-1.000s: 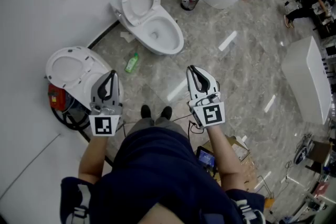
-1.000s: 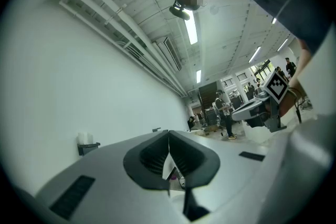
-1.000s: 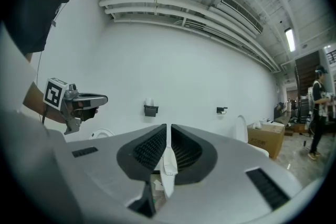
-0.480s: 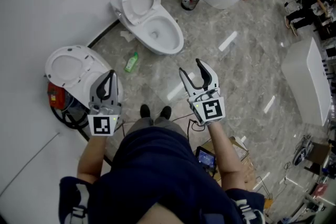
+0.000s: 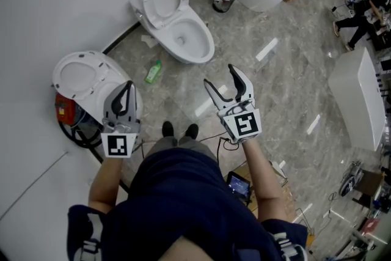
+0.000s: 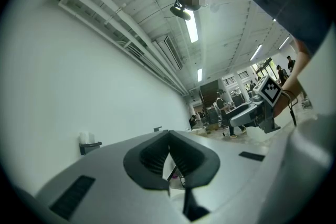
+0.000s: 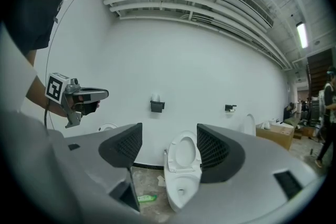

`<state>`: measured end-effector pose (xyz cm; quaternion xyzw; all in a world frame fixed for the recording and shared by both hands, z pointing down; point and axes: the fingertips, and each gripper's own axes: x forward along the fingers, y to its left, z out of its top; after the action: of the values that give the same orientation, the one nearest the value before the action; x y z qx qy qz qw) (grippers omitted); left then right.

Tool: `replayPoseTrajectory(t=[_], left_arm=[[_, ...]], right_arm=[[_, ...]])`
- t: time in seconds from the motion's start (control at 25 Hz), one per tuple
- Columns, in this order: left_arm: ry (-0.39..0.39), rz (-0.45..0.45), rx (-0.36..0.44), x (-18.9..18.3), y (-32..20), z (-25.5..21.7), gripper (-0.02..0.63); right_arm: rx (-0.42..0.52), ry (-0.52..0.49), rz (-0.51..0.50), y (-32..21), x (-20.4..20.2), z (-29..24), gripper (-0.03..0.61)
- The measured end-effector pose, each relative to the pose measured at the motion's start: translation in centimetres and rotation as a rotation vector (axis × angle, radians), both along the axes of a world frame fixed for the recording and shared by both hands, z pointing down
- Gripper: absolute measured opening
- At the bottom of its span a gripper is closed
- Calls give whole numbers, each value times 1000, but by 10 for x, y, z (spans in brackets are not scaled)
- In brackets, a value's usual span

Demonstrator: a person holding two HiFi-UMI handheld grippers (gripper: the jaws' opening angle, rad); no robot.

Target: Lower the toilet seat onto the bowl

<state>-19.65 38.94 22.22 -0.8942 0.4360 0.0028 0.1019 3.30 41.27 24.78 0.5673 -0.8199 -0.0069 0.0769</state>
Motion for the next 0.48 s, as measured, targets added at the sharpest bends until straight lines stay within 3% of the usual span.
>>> replayPoseTrajectory(t=[0.48], left_arm=[[-20, -45, -3, 26, 5, 0, 25]], right_arm=[[7, -15, -44, -7, 31, 6, 337]])
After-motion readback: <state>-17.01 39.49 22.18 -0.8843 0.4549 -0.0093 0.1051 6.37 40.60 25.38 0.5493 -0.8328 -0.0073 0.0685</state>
